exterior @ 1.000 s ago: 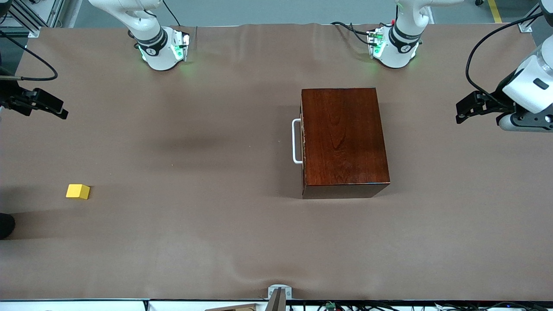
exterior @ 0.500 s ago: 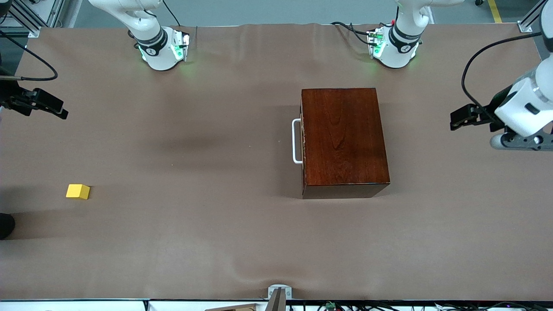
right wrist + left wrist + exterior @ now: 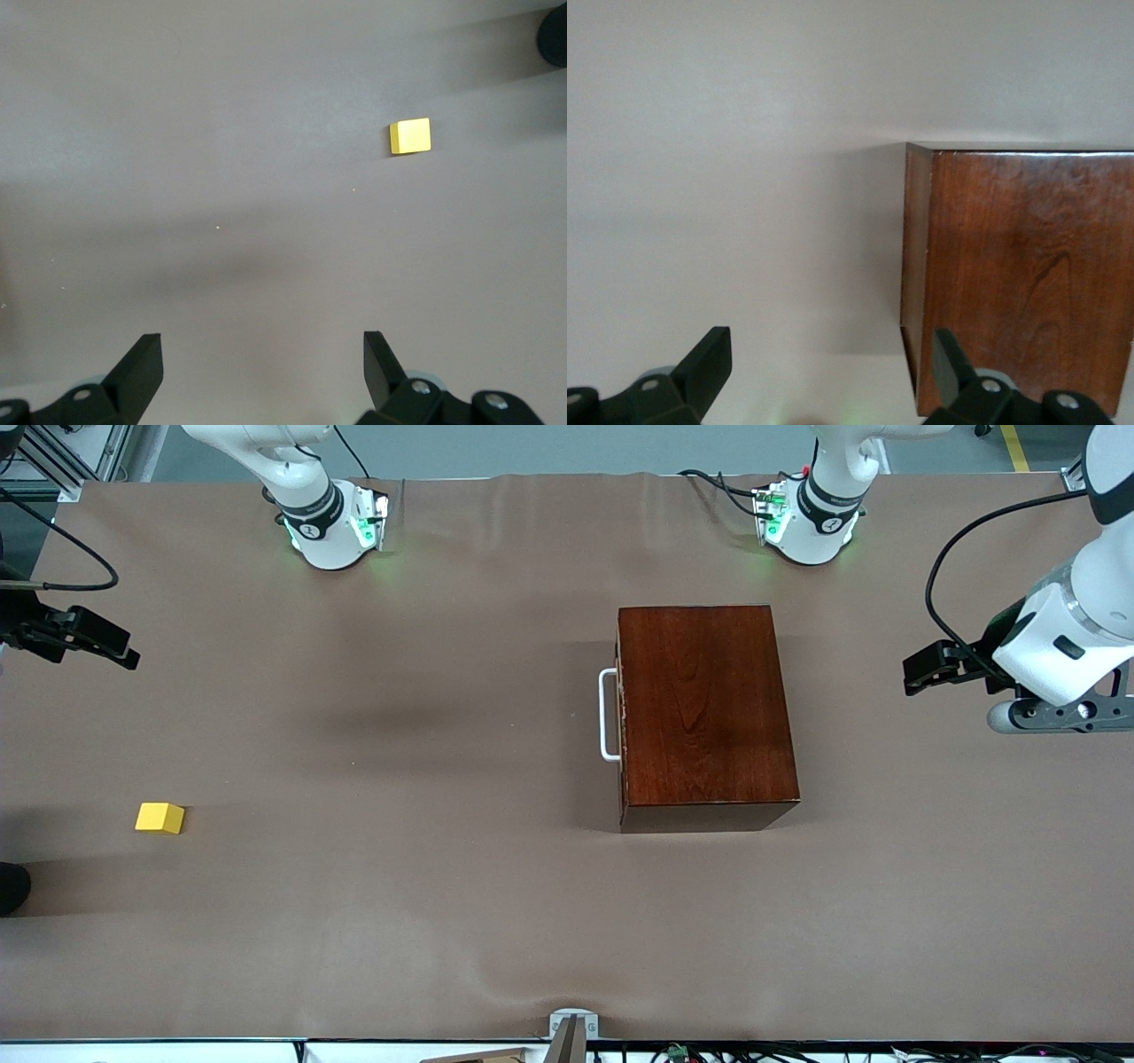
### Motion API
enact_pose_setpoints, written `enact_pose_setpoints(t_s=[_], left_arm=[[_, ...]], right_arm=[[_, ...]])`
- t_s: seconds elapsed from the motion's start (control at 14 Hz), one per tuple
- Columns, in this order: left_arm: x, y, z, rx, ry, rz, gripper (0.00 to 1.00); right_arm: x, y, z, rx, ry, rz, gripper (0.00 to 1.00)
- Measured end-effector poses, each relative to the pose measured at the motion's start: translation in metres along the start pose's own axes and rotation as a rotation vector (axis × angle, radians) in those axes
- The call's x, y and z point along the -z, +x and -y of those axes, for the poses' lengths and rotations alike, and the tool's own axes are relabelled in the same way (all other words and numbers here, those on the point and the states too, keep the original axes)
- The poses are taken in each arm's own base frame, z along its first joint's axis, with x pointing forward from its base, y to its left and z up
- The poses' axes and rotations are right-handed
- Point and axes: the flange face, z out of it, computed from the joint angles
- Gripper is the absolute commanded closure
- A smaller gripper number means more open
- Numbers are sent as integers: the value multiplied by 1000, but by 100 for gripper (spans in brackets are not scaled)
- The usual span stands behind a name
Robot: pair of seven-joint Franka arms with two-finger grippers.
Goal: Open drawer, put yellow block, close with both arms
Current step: 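Move the left gripper from rest toward the wooden box, then swing the left gripper over the box to the white drawer handle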
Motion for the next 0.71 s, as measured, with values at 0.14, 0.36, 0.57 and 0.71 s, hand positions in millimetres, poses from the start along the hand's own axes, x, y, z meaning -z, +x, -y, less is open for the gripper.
enact_pose_setpoints(t_s=[0.14, 0.36, 0.57, 0.71], left_arm=[[5, 1, 1, 70, -71, 2, 0], [14, 13, 36, 193, -264, -11, 0], [1, 32, 45, 295, -313, -27, 0], [-29, 47, 14, 276, -271, -5, 0]], right_arm=[[0, 0, 0, 0, 0, 0, 0], [0, 0, 0, 0, 0, 0, 0], [-1, 1, 0, -1, 0, 2, 0], [-1, 1, 0, 0, 0, 2, 0]])
